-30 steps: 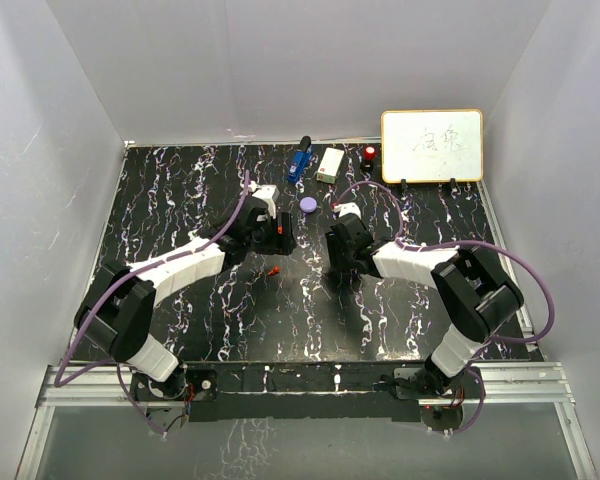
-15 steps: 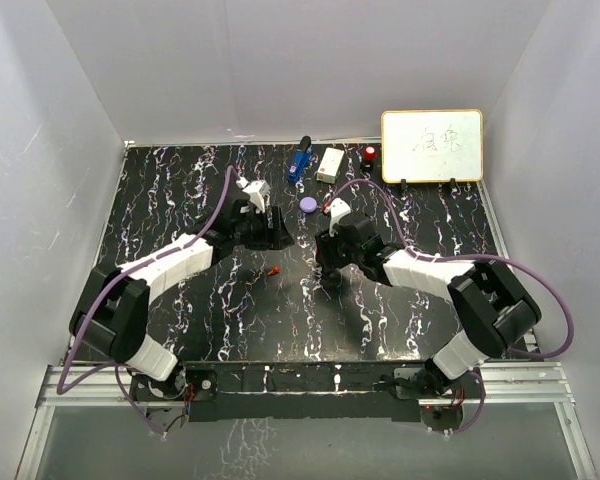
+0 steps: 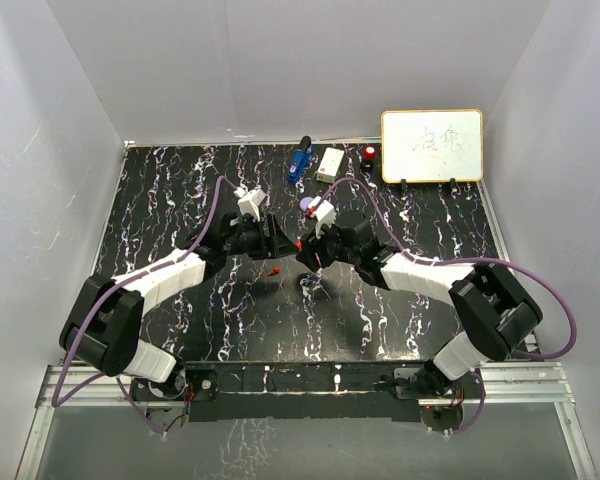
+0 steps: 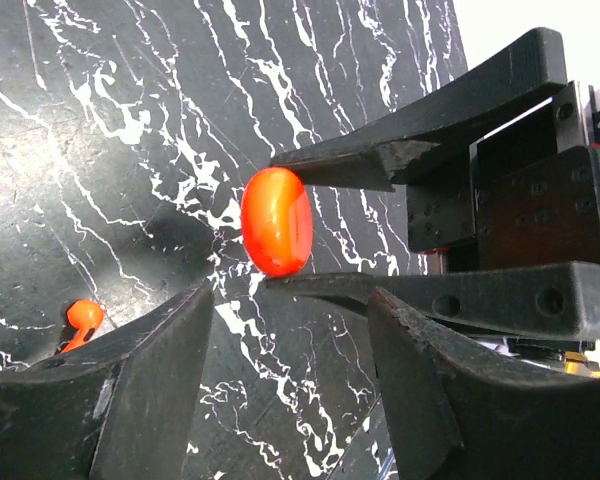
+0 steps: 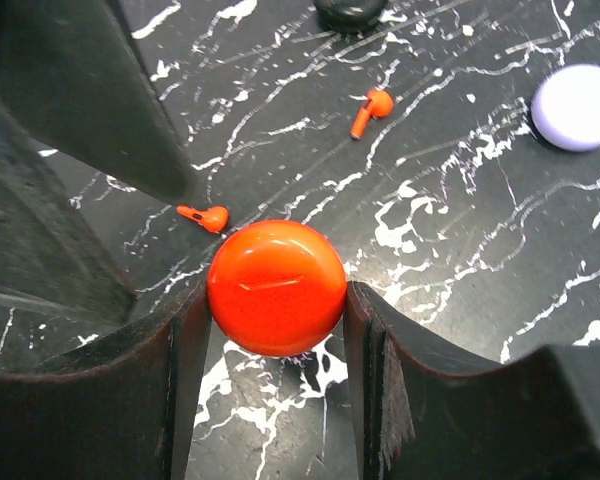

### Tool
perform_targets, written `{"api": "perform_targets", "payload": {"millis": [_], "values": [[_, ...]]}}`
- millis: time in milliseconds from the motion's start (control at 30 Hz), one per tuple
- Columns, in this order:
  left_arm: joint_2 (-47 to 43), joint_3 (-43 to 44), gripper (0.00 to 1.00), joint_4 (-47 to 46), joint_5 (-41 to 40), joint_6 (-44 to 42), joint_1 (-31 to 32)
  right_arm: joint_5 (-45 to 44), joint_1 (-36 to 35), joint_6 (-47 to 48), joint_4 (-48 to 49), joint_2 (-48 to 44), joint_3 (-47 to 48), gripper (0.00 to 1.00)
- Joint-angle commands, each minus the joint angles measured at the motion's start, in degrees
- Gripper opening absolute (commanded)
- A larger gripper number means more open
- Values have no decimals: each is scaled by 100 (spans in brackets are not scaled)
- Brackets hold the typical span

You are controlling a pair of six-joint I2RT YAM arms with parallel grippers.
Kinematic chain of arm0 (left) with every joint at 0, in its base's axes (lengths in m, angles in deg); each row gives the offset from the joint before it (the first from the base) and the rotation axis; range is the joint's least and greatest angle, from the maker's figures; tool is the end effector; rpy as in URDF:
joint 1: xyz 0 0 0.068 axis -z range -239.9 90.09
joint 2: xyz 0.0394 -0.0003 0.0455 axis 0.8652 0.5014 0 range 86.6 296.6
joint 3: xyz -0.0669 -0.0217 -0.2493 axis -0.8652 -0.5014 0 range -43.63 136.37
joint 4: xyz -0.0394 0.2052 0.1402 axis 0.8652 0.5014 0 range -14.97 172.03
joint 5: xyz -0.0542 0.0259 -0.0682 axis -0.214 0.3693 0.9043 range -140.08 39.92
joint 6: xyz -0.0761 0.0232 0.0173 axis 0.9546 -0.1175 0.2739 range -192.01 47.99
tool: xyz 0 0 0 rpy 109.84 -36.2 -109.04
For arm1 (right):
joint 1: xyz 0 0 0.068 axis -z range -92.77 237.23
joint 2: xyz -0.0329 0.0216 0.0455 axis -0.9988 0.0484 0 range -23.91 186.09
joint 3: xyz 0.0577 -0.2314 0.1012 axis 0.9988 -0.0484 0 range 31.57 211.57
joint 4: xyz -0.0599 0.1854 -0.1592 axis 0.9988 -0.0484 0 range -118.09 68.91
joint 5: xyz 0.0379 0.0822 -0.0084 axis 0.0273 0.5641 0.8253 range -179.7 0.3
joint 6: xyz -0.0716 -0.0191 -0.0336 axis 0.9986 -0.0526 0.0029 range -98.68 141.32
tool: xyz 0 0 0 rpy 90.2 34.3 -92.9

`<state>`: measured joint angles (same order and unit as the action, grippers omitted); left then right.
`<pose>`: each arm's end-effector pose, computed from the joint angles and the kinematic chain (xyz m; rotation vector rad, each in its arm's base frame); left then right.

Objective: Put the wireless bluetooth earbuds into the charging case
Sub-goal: Pick up the charging case at the center of the board.

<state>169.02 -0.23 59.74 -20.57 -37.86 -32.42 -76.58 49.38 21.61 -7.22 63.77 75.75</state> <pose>0.2776 -0.1836 0.2057 0.2388 2.1203 -1.1791 0.2629 0.2245 0.1746 -0.8314 1.9681 0.6314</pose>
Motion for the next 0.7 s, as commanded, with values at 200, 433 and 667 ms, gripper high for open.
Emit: {"api": "perform_targets", "payload": {"millis": [200, 433, 667], "values": [[131, -169, 58, -916, 441, 442, -102, 358, -205, 239, 837, -381, -104, 2], [197, -237, 55, -1040, 438, 536, -112, 450, -223, 230, 931, -587, -206, 0], [212, -355, 47, -1369, 457, 689, -112, 533, -223, 242, 944, -666, -242, 0]]}}
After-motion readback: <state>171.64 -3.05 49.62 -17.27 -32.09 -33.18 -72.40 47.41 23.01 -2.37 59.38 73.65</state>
